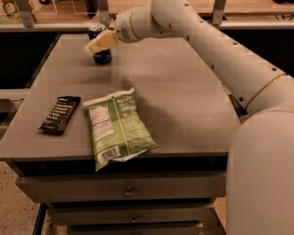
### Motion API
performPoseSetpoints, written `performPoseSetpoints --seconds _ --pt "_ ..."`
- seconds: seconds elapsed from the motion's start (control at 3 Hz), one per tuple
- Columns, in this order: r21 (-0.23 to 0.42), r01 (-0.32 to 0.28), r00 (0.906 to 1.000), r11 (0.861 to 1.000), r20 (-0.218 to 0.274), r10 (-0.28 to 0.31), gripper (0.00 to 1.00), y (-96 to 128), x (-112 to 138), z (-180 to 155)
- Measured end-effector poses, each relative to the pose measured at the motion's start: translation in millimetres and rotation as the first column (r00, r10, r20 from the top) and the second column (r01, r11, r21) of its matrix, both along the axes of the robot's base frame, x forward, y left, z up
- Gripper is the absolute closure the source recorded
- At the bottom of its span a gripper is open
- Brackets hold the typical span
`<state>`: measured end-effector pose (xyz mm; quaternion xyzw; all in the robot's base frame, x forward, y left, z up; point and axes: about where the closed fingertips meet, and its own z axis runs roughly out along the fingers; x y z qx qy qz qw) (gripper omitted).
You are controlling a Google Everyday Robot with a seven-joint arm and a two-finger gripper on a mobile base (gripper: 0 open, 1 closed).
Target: Move pepsi can near green jalapeno chip bag
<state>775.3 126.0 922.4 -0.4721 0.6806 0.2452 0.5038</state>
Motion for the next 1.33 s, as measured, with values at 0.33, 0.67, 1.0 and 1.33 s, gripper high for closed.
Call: performPoseSetpoints --seconds 0.33,0.67,1.0,1.33 --pt "0.048 0.002 1.0 0.999 -0.01 -0.002 0.0 14 9 -10" --pt "0.089 0.0 0.9999 0.996 -0.015 0.002 0.18 30 17 -19" --pt "0.115 0.001 0.9996 0.993 -0.027 0.002 0.41 39 22 -28" --pt "0.137 0.0 0.9995 0.991 -0.031 0.004 0.64 39 24 -34"
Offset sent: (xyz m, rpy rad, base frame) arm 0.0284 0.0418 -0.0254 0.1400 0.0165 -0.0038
